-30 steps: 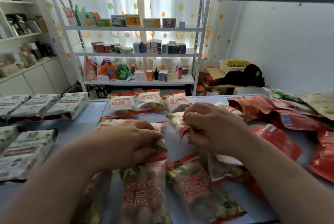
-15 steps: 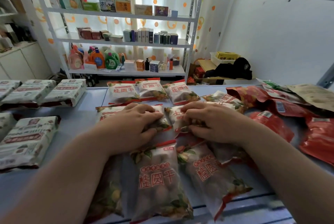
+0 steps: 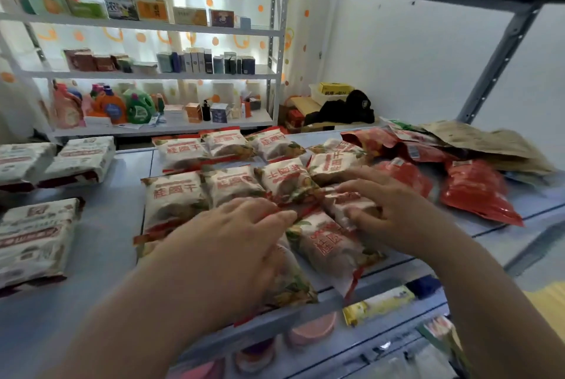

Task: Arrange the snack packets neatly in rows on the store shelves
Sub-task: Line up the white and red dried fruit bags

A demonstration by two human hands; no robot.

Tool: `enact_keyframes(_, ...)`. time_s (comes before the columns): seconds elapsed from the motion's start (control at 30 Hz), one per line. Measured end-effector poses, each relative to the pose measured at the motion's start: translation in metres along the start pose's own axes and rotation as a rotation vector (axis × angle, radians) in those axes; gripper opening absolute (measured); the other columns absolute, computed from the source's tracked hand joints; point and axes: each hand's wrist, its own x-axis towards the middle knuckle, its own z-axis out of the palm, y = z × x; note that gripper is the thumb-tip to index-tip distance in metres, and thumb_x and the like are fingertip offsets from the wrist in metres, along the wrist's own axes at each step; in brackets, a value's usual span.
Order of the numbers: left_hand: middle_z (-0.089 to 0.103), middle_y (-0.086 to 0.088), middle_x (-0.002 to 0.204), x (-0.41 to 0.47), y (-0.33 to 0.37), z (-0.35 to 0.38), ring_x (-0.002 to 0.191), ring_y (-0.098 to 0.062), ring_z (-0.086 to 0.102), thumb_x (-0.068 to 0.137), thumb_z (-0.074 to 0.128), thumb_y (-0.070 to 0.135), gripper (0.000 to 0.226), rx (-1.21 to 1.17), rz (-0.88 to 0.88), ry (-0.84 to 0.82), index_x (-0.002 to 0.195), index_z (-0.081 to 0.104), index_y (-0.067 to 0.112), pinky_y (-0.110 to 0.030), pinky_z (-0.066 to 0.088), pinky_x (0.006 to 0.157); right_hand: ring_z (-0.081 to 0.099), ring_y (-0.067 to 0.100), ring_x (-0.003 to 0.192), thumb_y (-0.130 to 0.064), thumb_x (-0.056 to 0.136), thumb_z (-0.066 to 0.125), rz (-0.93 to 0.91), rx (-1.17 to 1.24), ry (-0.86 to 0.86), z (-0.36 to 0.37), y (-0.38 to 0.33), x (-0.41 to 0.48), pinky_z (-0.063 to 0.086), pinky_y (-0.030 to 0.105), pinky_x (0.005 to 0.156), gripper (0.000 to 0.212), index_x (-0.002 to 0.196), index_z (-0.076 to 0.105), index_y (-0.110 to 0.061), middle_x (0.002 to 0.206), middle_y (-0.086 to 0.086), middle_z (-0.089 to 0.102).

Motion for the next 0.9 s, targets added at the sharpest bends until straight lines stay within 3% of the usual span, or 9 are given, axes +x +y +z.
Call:
enact_keyframes(0.13, 0.016, 0.024, 0.155, -0.01, 0.002, 0.022, 0.141, -0.002, 0.018, 0.091, 0.03, 0.059, 0.059, -0.026, -0.011, -0.07, 0.147, 0.017, 0.046, -0.024, 0.022, 0.111, 0.037, 0.002, 0.131, -0.061, 0.085, 0.037, 0.025, 0.006, -0.039, 0.009, 0.006, -0.014, 0.035, 0.026, 0.097, 0.05, 0.131, 0.052, -0.047, 0.148, -0.019, 0.039)
enact_keyframes(0.37, 0.009, 0.039, 0.146, -0.009, -0.008, 0.02, 0.132, 0.015, 0.016, 0.078, 0.021, 0.067, 0.064, -0.059, -0.049, -0.14, 0.141, 0.014, 0.058, -0.005, 0.011, 0.094, 0.046, -0.008, 0.109, -0.065, 0.083, 0.044, -0.053, 0.021, -0.079, -0.013, 0.023, -0.004, 0.041, 0.018, 0.084, 0.043, 0.117, 0.061, -0.045, 0.127, -0.026, 0.051)
enact_keyframes(0.47, 0.018, 0.038, 0.144, 0.005, -0.002, 0.015, 0.132, 0.013, 0.021, 0.08, 0.025, 0.065, 0.061, -0.04, -0.042, -0.128, 0.141, 0.02, 0.058, 0.0, 0.009, 0.093, 0.054, -0.004, 0.098, -0.06, 0.083, 0.043, -0.067, 0.02, -0.012, -0.035, 0.037, 0.022, 0.045, 0.02, 0.076, 0.036, 0.11, 0.063, -0.044, 0.112, -0.024, 0.057)
enact_keyframes(0.57, 0.037, 0.033, 0.136, 0.036, 0.014, 0.002, 0.121, 0.007, 0.042, 0.078, 0.024, 0.066, 0.063, 0.021, -0.029, -0.077, 0.139, 0.031, 0.054, -0.002, 0.024, 0.081, 0.057, 0.006, 0.097, -0.034, 0.088, 0.057, -0.098, -0.041, 0.023, -0.052, 0.069, 0.066, 0.044, 0.022, 0.076, 0.028, 0.114, 0.065, -0.036, 0.105, -0.019, 0.056)
enact_keyframes(0.7, 0.044, 0.027, 0.127, 0.097, 0.029, 0.0, 0.107, 0.001, 0.051, 0.084, 0.038, 0.06, 0.056, -0.024, -0.03, -0.135, 0.139, 0.031, 0.051, -0.027, 0.049, 0.085, 0.048, 0.016, 0.122, -0.029, 0.081, 0.071, -0.109, -0.264, -0.314, -0.054, 0.1, 0.129, 0.042, 0.04, 0.103, 0.061, 0.137, 0.047, -0.038, 0.138, -0.007, 0.05)
enact_keyframes(0.83, 0.047, 0.015, 0.136, 0.162, 0.021, 0.018, 0.11, -0.005, 0.052, 0.09, 0.052, 0.052, 0.054, -0.051, -0.122, -0.148, 0.141, 0.037, 0.044, -0.031, 0.047, 0.09, 0.046, 0.018, 0.123, -0.032, 0.072, 0.078, -0.14, -0.327, -0.634, -0.043, 0.112, 0.167, 0.044, 0.044, 0.102, 0.088, 0.143, 0.029, -0.05, 0.144, -0.008, 0.043)
enact_keyframes(0.9, 0.049, 0.012, 0.135, 0.189, 0.017, 0.03, 0.105, -0.007, 0.049, 0.084, 0.052, 0.063, 0.06, -0.07, -0.221, -0.135, 0.139, 0.039, 0.043, -0.031, 0.045, 0.083, 0.051, 0.016, 0.115, -0.035, 0.074, 0.077, -0.238, -0.406, -0.58, -0.032, 0.118, 0.173, 0.047, 0.042, 0.097, 0.081, 0.139, 0.033, -0.051, 0.139, -0.01, 0.048)
